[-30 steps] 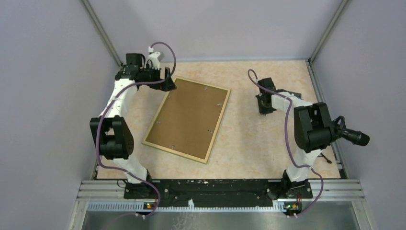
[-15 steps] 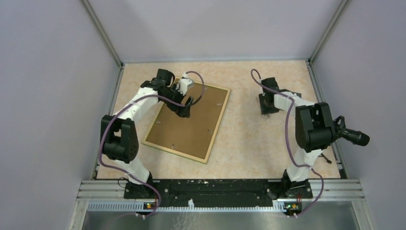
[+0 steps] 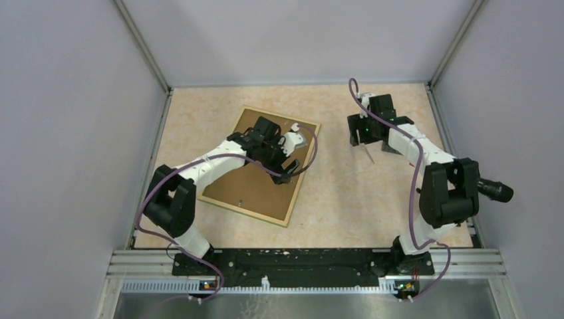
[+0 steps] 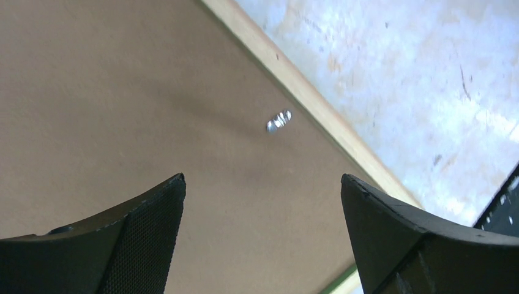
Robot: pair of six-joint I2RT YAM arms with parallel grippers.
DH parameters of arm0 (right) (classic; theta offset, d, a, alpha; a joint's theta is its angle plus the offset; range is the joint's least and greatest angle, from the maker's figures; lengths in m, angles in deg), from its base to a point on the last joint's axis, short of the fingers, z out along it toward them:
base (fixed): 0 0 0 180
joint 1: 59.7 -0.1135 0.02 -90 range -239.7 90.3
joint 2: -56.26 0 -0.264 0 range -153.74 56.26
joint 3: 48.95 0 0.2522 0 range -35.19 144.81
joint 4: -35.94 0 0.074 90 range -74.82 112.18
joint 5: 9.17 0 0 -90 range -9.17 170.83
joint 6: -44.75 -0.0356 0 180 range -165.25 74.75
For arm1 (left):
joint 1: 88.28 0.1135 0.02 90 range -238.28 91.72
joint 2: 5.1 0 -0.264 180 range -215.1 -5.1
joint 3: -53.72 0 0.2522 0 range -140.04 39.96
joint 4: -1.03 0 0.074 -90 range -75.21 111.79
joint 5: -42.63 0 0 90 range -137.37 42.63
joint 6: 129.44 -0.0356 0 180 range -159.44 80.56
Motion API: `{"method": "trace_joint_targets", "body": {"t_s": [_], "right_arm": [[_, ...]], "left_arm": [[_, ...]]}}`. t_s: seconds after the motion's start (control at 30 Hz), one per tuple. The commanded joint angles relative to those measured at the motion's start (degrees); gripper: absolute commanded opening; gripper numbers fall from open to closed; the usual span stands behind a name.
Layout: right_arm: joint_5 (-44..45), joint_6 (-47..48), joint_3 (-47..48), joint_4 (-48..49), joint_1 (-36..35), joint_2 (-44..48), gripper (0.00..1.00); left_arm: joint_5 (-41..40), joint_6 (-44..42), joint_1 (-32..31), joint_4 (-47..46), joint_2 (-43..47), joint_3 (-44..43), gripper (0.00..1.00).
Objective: Take the photo out of the frame
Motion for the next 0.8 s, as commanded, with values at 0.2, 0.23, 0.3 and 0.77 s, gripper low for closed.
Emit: {"method": "trace_joint_targets", "body": {"t_s": [0.2, 0.23, 0.3, 0.77], "right_arm": [[-1.26, 1.37, 0.79, 7.70, -2.73, 10.81, 0.77], [-0.86, 1.80, 0.98, 8.05, -2.74, 11.47, 0.78], [0.69, 2.24, 1.44, 8.61, -2.84, 12.32, 0.81], [7.81, -0.86, 3.16, 13.28, -2.86, 15.20, 0.99]], "left_arm": [[-8.76, 8.89, -7.89, -11.35, -11.21, -8.93, 0.99], [-8.74, 9.18, -8.50, -11.43, -12.33, -9.52, 0.99], [-8.94, 9.26, -9.44, -11.55, -14.27, -10.52, 0.99], [-17.08, -0.40, -12.91, -5.18, -22.75, -13.41, 0.79]]}}
